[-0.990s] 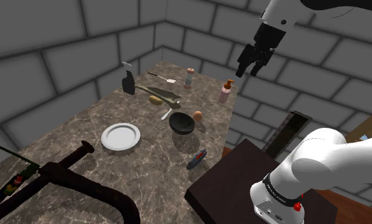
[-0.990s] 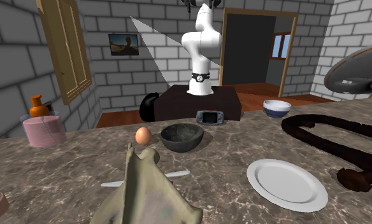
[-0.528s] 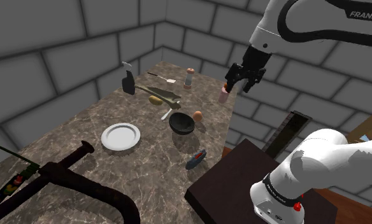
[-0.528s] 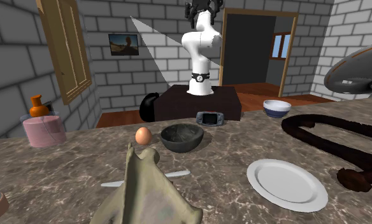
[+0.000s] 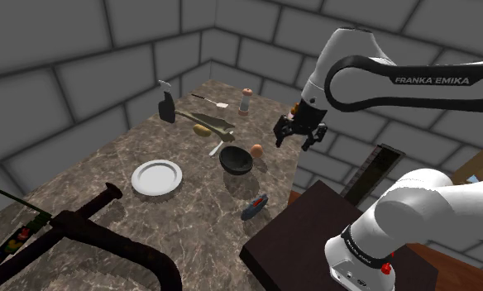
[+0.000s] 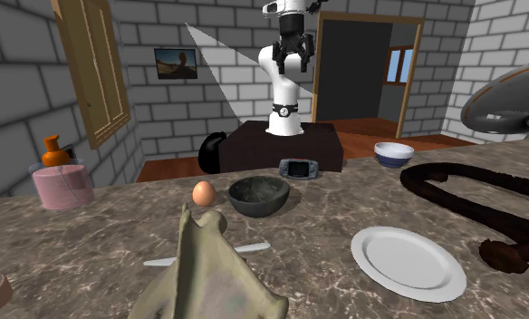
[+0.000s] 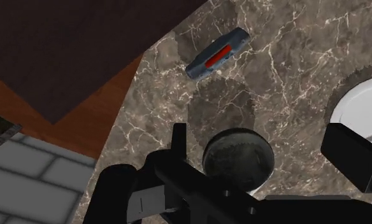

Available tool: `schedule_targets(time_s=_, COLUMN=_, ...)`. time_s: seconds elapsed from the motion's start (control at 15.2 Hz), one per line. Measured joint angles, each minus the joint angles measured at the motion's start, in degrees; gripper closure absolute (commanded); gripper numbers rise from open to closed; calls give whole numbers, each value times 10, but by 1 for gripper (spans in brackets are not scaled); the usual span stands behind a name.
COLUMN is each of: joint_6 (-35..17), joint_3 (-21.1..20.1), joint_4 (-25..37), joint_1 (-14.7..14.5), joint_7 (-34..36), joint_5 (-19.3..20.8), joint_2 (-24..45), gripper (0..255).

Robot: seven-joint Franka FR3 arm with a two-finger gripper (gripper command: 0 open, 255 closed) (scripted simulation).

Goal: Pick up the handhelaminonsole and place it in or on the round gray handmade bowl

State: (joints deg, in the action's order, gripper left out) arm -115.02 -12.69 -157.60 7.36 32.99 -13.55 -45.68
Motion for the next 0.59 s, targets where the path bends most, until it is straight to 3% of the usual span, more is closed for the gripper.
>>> schedule_targets(time_s=0.59, joint_6=-216, joint_3=-118, joint_4=-82, joint_1=35, joint_7=204, joint_5=-68, joint_2=141, gripper=0)
